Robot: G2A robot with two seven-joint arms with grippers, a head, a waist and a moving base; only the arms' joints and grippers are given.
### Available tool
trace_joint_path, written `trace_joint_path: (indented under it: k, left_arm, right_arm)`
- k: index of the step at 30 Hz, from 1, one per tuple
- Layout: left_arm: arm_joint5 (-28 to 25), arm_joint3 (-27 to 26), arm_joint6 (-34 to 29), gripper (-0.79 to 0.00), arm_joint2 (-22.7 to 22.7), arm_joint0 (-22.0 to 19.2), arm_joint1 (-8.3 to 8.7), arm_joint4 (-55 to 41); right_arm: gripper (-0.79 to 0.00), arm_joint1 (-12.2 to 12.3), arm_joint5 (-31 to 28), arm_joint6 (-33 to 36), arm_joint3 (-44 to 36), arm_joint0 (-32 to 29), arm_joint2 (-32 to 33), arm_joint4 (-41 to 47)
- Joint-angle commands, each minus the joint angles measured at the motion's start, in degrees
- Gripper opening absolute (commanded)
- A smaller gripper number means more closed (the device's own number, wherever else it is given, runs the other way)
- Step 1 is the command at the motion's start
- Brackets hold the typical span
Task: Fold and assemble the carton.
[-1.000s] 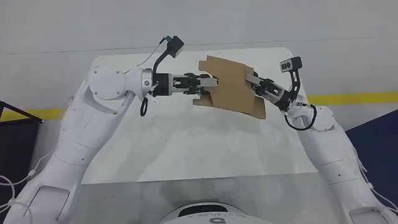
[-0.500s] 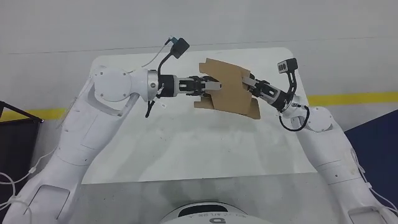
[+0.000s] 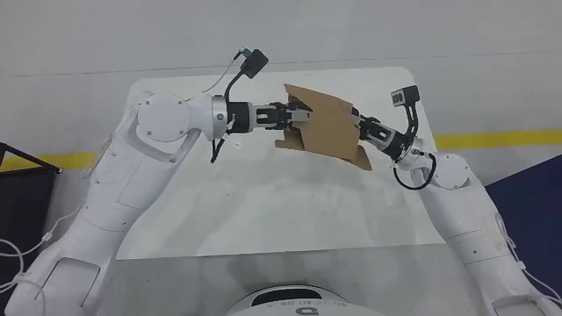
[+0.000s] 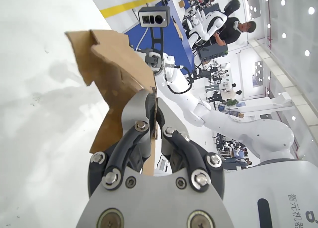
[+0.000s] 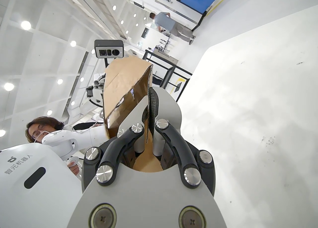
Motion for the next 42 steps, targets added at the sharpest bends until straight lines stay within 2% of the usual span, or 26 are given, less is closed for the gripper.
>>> trace_joint_path:
  k: [1, 10, 15, 16, 17, 18, 24, 30, 32, 39, 42]
  left_arm:
    - [0.0, -0.1, 0.8, -0.785, -0.5, 0.2, 0.07, 0.3]
    - [0.1, -0.5, 3.7, -0.785, -2.0, 1.4, 0.33, 2.4]
    - [0.2, -0.1, 5.2, -0.785, -2.5, 2.1, 0.40, 3.4]
    - [0.1, -0.1, 5.2, -0.785, -2.6, 2.1, 0.41, 3.4]
    - [0.0, -0.1, 5.2, -0.785, -2.7, 2.2, 0.42, 3.3]
    - [-0.1, -0.1, 5.2, -0.785, -2.8, 2.3, 0.42, 3.2]
    - [-0.3, -0.5, 4.4, -0.785, -3.6, 2.8, 0.55, 2.2]
    - [-0.5, -0.7, 3.8, -0.785, -4.1, 3.2, 0.61, 1.4]
    - [-0.6, -0.7, 3.7, -0.785, -4.1, 3.2, 0.62, 1.3]
    - [-0.5, -0.7, 3.1, -0.785, -4.2, 3.6, 0.68, 1.4]
    - [-0.3, -0.7, 3.1, -0.785, -4.1, 3.7, 0.68, 1.4]
  right_arm:
    - [-0.785, 0.0, -0.5, 0.4, -0.1, -0.3, 0.2, -0.2]
    - [-0.785, 0.2, -2.4, 2.7, -1.2, -1.1, 0.5, -0.4]
    - [-0.434, 0.4, -2.1, 3.5, -1.4, -1.5, 0.8, -0.5]
    - [-0.215, 0.4, -2.0, 3.5, -1.4, -1.6, 0.9, -0.5]
    - [-0.055, 0.4, -1.8, 3.4, -1.2, -1.7, 1.1, -0.5]
    - [0.000, 0.4, -1.6, 3.2, -1.1, -1.7, 1.3, -0.4]
    - [-0.003, 0.6, -1.3, -0.4, 0.5, -2.0, 4.7, 4.1]
    - [-0.145, 0.6, -0.5, 3.7, -1.1, -2.5, 5.7, 13.2]
    - [-0.231, 0.5, -0.1, 5.3, -1.5, -2.6, 5.4, 14.1]
    - [-0.302, 0.3, 1.7, 10.0, -2.2, -2.6, 4.2, 18.3]
    - [-0.369, 0.2, 2.4, 11.9, -2.6, -2.6, 3.7, 19.4]
